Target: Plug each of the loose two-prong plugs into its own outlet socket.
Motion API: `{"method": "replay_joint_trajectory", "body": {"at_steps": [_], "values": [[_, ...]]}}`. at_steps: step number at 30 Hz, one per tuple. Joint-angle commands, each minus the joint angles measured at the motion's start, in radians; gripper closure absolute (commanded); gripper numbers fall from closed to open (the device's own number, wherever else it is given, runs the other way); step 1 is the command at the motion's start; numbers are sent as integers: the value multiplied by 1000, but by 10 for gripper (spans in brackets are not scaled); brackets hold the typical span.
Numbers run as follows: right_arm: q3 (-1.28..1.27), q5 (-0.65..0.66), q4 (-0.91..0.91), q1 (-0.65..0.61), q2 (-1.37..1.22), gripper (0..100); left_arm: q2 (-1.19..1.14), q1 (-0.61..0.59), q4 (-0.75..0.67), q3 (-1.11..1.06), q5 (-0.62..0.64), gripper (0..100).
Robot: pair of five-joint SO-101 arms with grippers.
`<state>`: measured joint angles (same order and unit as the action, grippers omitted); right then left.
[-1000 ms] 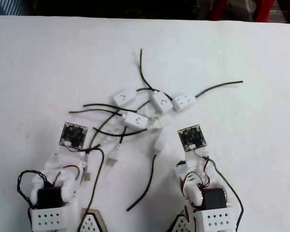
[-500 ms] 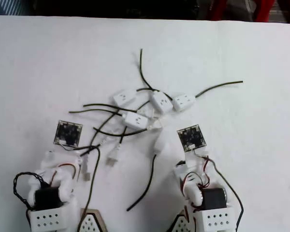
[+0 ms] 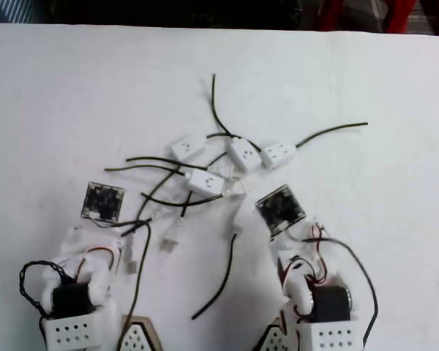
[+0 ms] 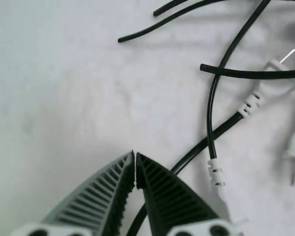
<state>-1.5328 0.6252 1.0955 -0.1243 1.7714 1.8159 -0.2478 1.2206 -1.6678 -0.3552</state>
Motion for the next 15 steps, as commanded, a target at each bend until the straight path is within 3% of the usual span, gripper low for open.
{"method": "replay_joint_trajectory", "body": {"at_steps": [1,7,15], "values": [[140,26,-25,5,-2,978,5,-8,-18,20,-71,972],[305,57,-25,-27,-61,978,5,-8,-18,18,-78,972],[563,64,-19,-170,-602,978,5,-8,-18,18,-78,970]]}}
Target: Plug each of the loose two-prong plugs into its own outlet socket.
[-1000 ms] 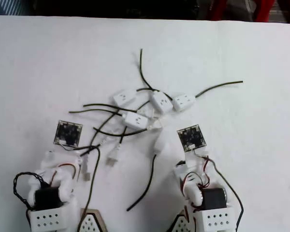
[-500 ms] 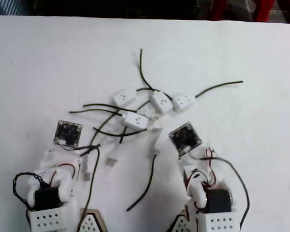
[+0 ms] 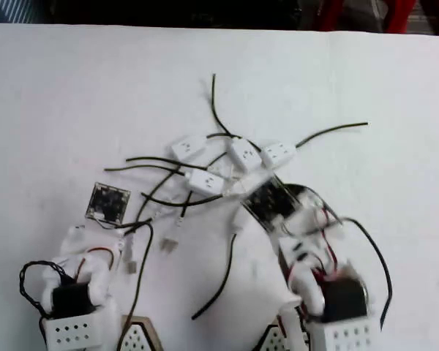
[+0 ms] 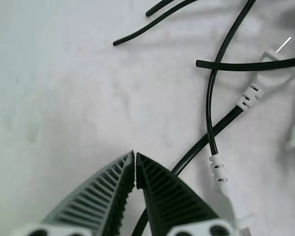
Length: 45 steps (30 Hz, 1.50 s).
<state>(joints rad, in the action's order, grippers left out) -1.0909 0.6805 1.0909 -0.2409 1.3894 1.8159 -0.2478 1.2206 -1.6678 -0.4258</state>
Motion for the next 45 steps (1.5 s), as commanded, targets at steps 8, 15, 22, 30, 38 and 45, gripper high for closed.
{"method": "replay_joint_trajectory", "body": {"at_steps": [8,15,22,30,38,45], "values": [[354,11,5,-182,-740,819,5,-8,-18,5,-9,970],[514,12,1,-252,-1070,784,5,-8,-18,5,-9,969],[580,12,-85,-265,-1271,786,5,-8,-18,3,-9,969],[582,12,-188,-243,-1415,786,5,-8,-18,3,-9,969],[582,12,-297,-188,-1498,852,5,-8,-18,3,-9,969],[611,12,-300,-183,-1463,981,5,-8,-18,3,-9,969]]}}
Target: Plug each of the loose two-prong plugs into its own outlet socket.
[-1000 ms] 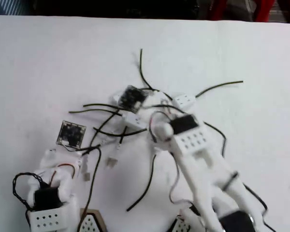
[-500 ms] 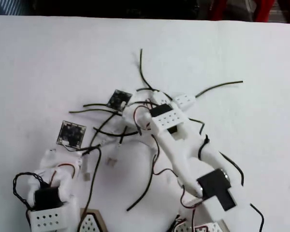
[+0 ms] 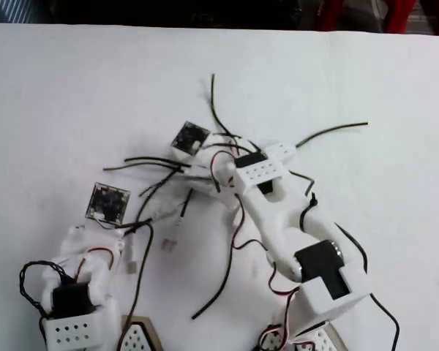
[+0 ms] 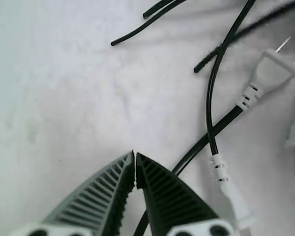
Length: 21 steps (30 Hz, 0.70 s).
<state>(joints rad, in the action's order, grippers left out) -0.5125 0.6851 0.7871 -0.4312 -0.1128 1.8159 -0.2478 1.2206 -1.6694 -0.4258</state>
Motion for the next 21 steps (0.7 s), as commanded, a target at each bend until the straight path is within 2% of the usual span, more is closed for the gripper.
{"method": "replay_joint_trajectory", "body": {"at_steps": [1,7,11,21], "values": [[41,8,21,10,59,981,5,-8,-18,5,-9,969],[120,8,217,47,222,981,5,-8,-18,5,-9,969],[167,8,332,119,298,981,5,-8,-18,5,-9,969],[95,9,420,306,312,981,5,-8,-18,3,-9,969]]}}
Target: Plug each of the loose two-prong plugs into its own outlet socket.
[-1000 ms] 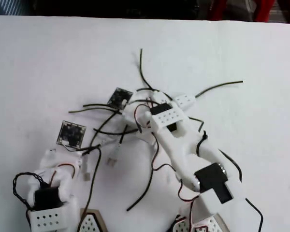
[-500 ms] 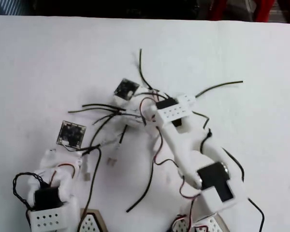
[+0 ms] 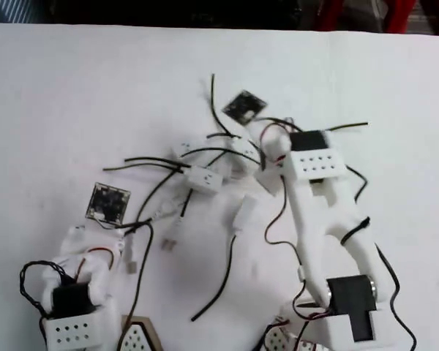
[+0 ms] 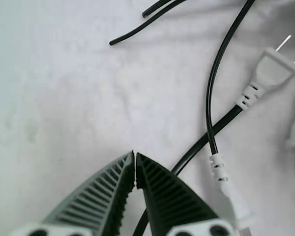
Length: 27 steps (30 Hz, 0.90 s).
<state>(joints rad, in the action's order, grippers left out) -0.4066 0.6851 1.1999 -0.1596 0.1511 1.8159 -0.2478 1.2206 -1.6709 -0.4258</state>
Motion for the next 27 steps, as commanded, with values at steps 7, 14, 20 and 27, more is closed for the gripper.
{"method": "replay_joint_trajectory", "body": {"at_steps": [7,14,20,27], "values": [[-161,94,-62,61,47,978,5,-8,-18,5,-9,969],[-256,100,-102,53,47,977,5,-8,-38,-6,-9,969],[-255,101,-45,50,13,906,5,-8,-38,-6,-9,969],[-249,160,-41,50,-93,915,5,-8,-38,-6,-9,969]]}}
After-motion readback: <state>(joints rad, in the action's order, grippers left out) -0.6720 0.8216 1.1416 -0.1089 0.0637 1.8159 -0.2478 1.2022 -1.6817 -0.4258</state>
